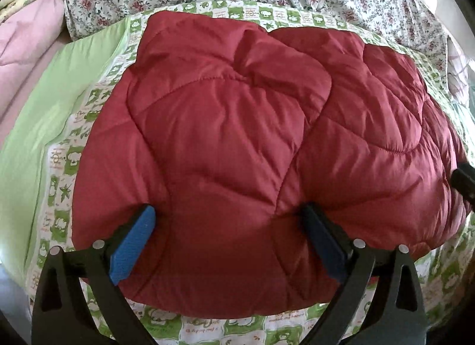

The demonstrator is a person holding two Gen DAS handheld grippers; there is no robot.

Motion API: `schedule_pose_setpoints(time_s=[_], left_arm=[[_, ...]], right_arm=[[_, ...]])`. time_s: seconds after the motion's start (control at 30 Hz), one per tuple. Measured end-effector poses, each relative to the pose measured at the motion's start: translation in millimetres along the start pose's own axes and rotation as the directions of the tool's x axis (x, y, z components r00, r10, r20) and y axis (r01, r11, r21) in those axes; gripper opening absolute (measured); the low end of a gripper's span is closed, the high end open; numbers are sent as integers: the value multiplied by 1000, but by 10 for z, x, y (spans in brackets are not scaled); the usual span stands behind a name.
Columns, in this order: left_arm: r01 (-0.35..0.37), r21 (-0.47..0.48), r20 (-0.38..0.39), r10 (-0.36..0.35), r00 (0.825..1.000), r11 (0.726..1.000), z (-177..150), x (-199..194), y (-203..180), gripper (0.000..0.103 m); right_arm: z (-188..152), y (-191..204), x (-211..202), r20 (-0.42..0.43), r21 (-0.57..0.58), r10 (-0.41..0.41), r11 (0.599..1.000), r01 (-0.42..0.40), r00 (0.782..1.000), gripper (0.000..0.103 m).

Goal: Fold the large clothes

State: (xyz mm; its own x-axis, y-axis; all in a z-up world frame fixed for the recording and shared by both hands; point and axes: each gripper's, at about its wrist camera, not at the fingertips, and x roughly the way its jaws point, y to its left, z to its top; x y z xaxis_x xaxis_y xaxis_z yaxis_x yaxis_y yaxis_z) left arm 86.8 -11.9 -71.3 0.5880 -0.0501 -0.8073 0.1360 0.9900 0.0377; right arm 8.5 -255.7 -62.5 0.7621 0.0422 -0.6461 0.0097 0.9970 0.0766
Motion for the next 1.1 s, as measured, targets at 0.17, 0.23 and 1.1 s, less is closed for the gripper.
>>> schedule_pose_setpoints(time_s=[0.17, 0.23, 1.1], left_arm=[[-2, 1, -1, 2, 1000, 1000, -3, -2, -3, 100], [-2, 2, 0, 2, 1000, 1000, -7, -7, -12, 100], [7, -21, 25, -7, 1000, 1000, -60, -180, 62, 103]], right_arm=[[-26, 72, 177, -63, -21, 13, 1000, -15, 998, 95], [-83, 52, 311, -83, -24, 11, 1000, -14, 997, 97], [-24, 25, 147, -74, 23, 28, 999, -26, 997, 98]])
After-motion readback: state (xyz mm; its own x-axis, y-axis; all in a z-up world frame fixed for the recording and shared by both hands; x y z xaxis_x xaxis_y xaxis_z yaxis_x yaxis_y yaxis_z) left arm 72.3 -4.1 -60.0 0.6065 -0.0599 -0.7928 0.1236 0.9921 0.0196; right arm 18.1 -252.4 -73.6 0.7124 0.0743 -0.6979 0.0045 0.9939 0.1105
